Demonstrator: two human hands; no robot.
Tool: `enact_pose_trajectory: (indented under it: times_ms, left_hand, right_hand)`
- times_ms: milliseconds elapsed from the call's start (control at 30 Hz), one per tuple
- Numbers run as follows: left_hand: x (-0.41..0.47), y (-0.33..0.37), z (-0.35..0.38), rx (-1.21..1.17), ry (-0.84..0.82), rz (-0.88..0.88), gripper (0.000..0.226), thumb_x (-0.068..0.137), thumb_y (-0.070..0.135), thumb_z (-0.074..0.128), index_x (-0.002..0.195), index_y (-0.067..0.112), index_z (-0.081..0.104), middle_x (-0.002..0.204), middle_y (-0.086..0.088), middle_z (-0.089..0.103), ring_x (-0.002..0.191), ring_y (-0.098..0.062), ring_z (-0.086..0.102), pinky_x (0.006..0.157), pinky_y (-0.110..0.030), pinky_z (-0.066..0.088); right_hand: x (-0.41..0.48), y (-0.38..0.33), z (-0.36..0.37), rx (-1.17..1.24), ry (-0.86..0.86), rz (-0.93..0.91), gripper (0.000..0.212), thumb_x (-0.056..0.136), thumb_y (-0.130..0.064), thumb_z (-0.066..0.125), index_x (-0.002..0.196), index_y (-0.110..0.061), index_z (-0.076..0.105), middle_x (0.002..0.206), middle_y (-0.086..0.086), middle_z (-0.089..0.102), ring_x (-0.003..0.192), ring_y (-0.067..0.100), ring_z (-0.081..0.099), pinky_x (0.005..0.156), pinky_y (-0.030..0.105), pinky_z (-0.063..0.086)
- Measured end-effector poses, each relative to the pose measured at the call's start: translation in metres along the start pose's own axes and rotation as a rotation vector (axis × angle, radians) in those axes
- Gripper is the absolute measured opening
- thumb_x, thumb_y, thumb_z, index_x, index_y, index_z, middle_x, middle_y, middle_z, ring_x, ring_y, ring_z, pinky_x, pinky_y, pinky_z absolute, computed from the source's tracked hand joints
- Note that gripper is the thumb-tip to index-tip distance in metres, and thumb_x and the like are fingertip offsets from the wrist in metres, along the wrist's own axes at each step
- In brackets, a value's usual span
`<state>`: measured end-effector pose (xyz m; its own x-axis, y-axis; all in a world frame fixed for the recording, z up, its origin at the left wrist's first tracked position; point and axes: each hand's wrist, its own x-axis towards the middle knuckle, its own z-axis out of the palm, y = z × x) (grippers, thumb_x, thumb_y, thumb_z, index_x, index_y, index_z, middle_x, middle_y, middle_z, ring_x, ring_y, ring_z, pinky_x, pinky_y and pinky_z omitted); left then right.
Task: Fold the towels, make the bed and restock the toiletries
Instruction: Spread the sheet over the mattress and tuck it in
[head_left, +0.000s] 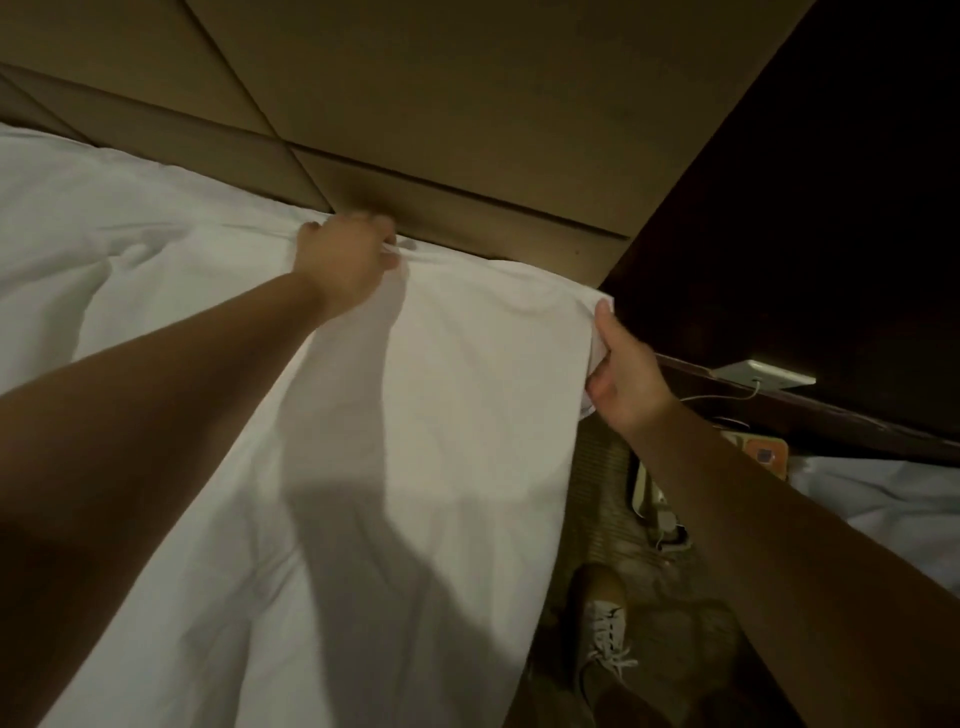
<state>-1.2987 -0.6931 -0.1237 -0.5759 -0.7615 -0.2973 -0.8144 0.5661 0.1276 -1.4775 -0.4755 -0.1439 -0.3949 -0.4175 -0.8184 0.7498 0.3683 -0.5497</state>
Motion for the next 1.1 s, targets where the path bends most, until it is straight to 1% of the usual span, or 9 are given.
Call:
enact_pose_trajectory:
  times_ms: [100, 233, 300, 433, 633, 733, 800, 900, 1100]
  left_hand:
    - [-0.007, 0.005, 0.008, 0.065, 0.077, -0.067, 0.019, 0.097, 0.02, 0.046, 0.112, 0.012, 0.055, 0.116, -0.013, 0.055, 0.11, -0.033, 0.049, 0.093, -0.047, 0.039]
    - [-0.023, 0.017, 0.028, 0.093, 0.152, -0.247, 0.029, 0.096, 0.016, 0.043, 0.124, 0.009, 0.049, 0.135, -0.016, 0.04, 0.129, -0.033, 0.033, 0.099, -0.056, 0.035]
    - [-0.028, 0.022, 0.033, 0.048, 0.215, -0.308, 0.034, 0.096, 0.02, 0.046, 0.129, 0.013, 0.044, 0.147, -0.014, 0.028, 0.137, -0.033, 0.024, 0.103, -0.059, 0.03]
    - [-0.049, 0.043, 0.036, -0.055, 0.223, -0.369, 0.053, 0.098, 0.026, 0.045, 0.147, 0.02, 0.025, 0.158, -0.011, 0.008, 0.144, -0.032, 0.012, 0.109, -0.061, 0.021]
    - [-0.182, 0.126, 0.073, -0.212, 0.251, -0.111, 0.059, 0.092, 0.043, 0.034, 0.137, 0.007, 0.045, 0.143, -0.025, 0.04, 0.128, -0.042, 0.042, 0.1, -0.057, 0.039]
    - [-0.235, 0.16, 0.091, -0.295, 0.112, -0.221, 0.065, 0.088, 0.049, 0.032, 0.138, 0.009, 0.043, 0.146, -0.02, 0.038, 0.135, -0.037, 0.036, 0.105, -0.055, 0.031]
    - [-0.257, 0.159, 0.104, -0.251, 0.11, -0.267, 0.049, 0.088, 0.036, 0.048, 0.126, 0.007, 0.053, 0.14, -0.02, 0.046, 0.131, -0.036, 0.042, 0.104, -0.056, 0.032]
    - [-0.273, 0.14, 0.116, -0.204, 0.171, -0.331, 0.023, 0.078, 0.014, 0.071, 0.098, 0.005, 0.062, 0.126, -0.019, 0.056, 0.118, -0.037, 0.052, 0.099, -0.055, 0.037]
    - [-0.273, 0.122, 0.111, -0.191, 0.299, -0.413, 0.019, 0.081, 0.017, 0.071, 0.091, 0.004, 0.062, 0.101, -0.018, 0.06, 0.092, -0.038, 0.054, 0.078, -0.044, 0.041]
  right_hand:
    - [-0.008, 0.007, -0.011, -0.106, -0.134, -0.021, 0.029, 0.094, -0.019, 0.058, 0.122, -0.012, 0.059, 0.114, 0.006, 0.068, 0.098, 0.019, 0.067, 0.08, 0.031, 0.056]
    - [-0.009, 0.004, -0.014, -0.295, 0.069, -0.239, 0.01, 0.095, -0.022, 0.056, 0.101, -0.02, 0.063, 0.104, 0.001, 0.067, 0.099, 0.02, 0.064, 0.087, 0.038, 0.053]
    - [-0.012, 0.008, -0.009, -0.196, 0.054, -0.19, 0.012, 0.095, -0.025, 0.056, 0.104, -0.021, 0.063, 0.103, 0.0, 0.067, 0.101, 0.021, 0.064, 0.088, 0.039, 0.053]
    - [-0.024, 0.035, -0.014, -0.126, -0.178, 0.03, 0.024, 0.093, -0.029, 0.06, 0.116, -0.024, 0.062, 0.116, 0.003, 0.067, 0.107, 0.022, 0.063, 0.092, 0.039, 0.052]
    - [-0.042, 0.052, -0.03, -0.122, -0.134, -0.108, 0.034, 0.087, -0.012, 0.067, 0.111, -0.022, 0.046, 0.098, 0.0, 0.064, 0.089, 0.016, 0.064, 0.077, 0.028, 0.056]
    - [-0.042, 0.06, -0.025, -0.352, -0.117, -0.22, 0.028, 0.089, -0.012, 0.062, 0.111, -0.018, 0.046, 0.092, -0.001, 0.064, 0.087, 0.016, 0.064, 0.075, 0.028, 0.055]
    - [-0.037, 0.056, -0.026, -0.484, -0.018, -0.298, 0.022, 0.091, -0.014, 0.059, 0.113, -0.012, 0.054, 0.091, -0.002, 0.063, 0.09, 0.02, 0.063, 0.082, 0.035, 0.053]
    - [-0.023, 0.041, -0.034, -0.476, 0.114, -0.363, 0.03, 0.091, -0.015, 0.06, 0.12, -0.009, 0.053, 0.092, -0.007, 0.056, 0.091, 0.014, 0.055, 0.081, 0.027, 0.045]
    - [-0.025, 0.073, -0.044, -0.394, -0.002, -0.243, 0.029, 0.09, -0.02, 0.064, 0.109, -0.019, 0.043, 0.087, -0.006, 0.06, 0.083, 0.013, 0.06, 0.085, 0.035, 0.053]
